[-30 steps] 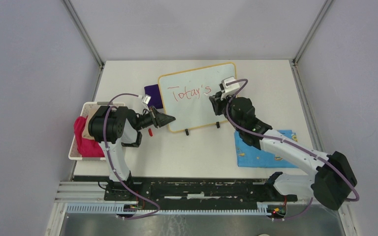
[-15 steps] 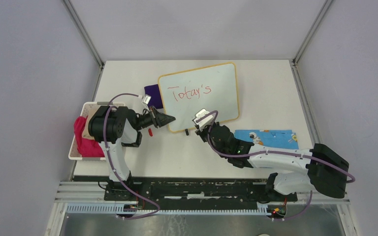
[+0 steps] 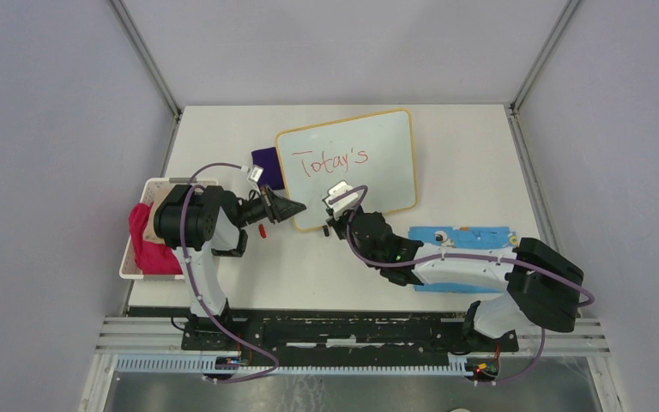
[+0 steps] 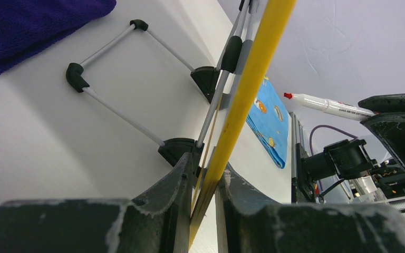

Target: Write a sentence on the whiteboard

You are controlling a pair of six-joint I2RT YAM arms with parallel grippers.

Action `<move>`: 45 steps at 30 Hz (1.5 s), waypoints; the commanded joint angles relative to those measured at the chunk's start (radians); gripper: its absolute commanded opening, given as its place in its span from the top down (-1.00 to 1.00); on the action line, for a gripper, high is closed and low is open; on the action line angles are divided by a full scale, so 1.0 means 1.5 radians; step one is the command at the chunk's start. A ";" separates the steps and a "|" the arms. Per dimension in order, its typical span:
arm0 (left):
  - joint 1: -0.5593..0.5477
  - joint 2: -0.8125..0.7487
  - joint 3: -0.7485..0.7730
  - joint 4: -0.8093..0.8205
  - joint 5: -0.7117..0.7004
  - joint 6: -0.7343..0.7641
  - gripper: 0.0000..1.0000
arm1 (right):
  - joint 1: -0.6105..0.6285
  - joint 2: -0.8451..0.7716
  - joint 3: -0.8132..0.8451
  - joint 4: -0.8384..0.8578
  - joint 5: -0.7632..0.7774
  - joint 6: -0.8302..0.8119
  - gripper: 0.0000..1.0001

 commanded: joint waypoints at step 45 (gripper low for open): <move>-0.001 0.027 0.005 0.101 -0.027 -0.028 0.96 | -0.006 0.090 0.030 -0.003 0.032 0.072 1.00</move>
